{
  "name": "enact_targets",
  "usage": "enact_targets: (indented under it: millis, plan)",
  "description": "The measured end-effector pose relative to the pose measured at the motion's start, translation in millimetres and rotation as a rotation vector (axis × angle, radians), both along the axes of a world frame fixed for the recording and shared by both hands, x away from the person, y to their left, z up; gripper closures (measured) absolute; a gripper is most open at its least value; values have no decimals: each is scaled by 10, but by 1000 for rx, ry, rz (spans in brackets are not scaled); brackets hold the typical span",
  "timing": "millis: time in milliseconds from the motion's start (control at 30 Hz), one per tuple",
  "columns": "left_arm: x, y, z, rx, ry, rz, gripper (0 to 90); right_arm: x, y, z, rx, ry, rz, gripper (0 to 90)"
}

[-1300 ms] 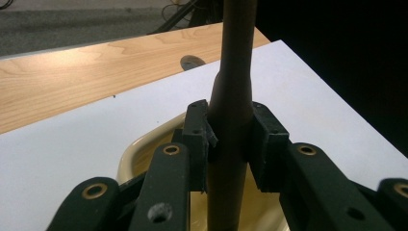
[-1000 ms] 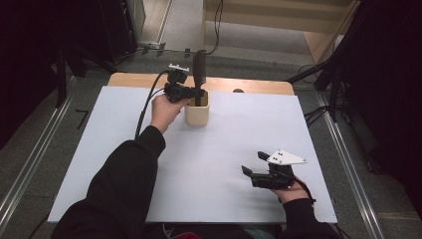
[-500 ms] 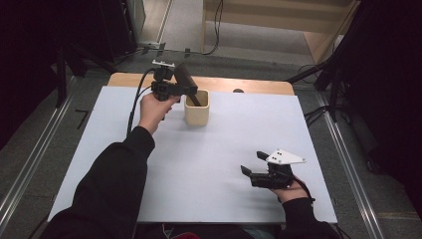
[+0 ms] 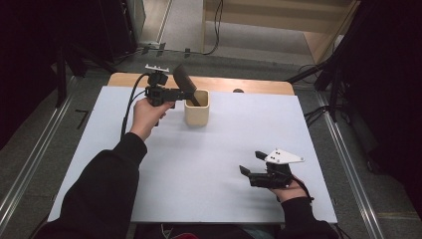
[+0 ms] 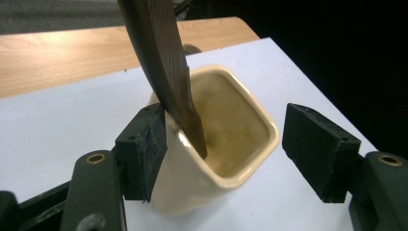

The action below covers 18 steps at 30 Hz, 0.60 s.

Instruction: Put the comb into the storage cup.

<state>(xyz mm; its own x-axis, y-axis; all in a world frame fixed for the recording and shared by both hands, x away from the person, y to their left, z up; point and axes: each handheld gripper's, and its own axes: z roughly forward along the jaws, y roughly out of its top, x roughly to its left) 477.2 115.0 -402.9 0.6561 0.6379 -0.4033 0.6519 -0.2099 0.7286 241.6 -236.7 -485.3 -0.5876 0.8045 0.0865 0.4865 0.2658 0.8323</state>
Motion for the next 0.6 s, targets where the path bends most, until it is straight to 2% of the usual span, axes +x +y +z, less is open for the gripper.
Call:
enact_targets:
  millis: [67, 600]
  plan:
    - [-27, 7, -1, 4, -6, -1, 329, 0, -2, 0, -1, 3, 0, 187]
    - [-172, 103, -135, -6, 24, -15, 329, 7, 14, -7, 0, 8, 0, 187]
